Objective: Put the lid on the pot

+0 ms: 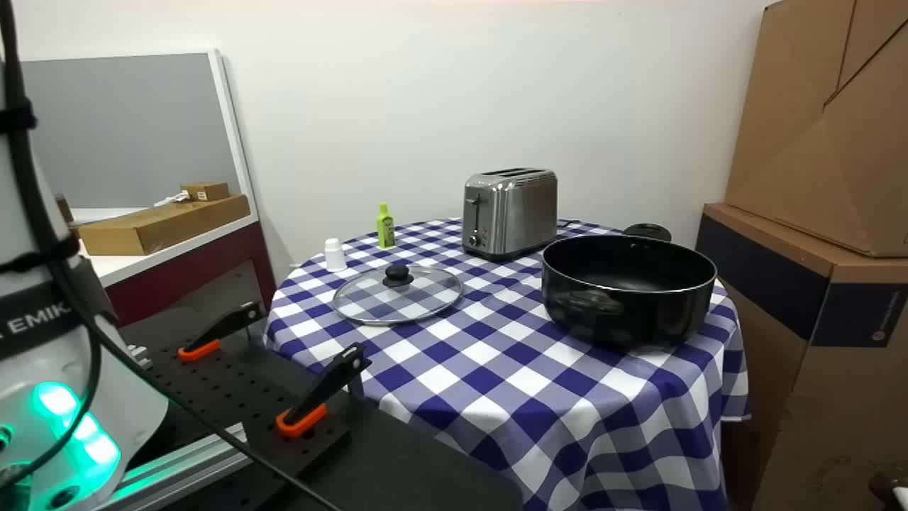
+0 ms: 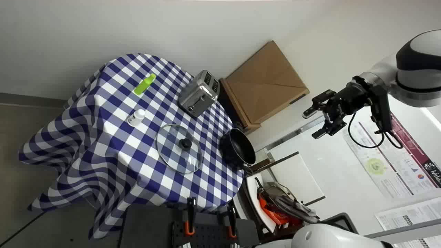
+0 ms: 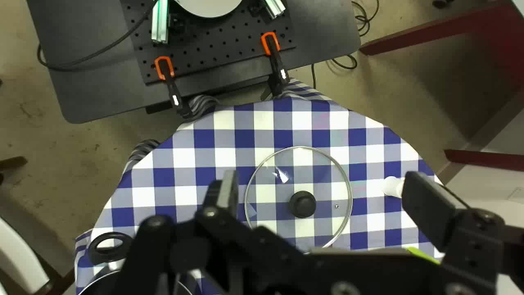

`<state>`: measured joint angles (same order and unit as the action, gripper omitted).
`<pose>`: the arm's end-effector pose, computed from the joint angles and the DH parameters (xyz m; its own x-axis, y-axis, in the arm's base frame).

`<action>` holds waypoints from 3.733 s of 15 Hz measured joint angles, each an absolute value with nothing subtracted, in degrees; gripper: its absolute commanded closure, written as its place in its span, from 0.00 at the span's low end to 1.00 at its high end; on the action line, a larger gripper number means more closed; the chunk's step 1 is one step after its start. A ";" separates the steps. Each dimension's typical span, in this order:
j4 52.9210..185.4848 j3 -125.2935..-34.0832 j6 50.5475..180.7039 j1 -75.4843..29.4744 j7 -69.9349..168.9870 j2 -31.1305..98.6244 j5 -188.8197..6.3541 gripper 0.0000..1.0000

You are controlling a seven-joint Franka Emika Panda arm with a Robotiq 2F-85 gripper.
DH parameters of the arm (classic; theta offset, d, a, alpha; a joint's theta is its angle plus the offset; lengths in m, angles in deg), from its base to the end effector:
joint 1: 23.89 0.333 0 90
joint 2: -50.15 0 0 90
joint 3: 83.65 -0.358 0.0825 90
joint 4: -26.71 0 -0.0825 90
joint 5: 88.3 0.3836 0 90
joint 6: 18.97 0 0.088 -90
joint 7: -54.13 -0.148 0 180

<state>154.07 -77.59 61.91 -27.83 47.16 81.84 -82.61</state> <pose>0.3164 -0.0474 0.5601 0.9316 -0.2406 -0.2724 -0.2813 -0.9519 -0.1215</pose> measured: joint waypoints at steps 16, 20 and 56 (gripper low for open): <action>169.01 -84.36 93.24 -26.28 47.29 73.35 -82.75 0.00; 172.10 -84.85 103.71 -24.75 47.50 68.42 -82.72 0.00; 164.57 -86.03 135.06 -20.84 50.81 28.07 -86.56 0.00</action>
<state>164.57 -86.03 135.06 -20.84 50.81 28.07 -86.56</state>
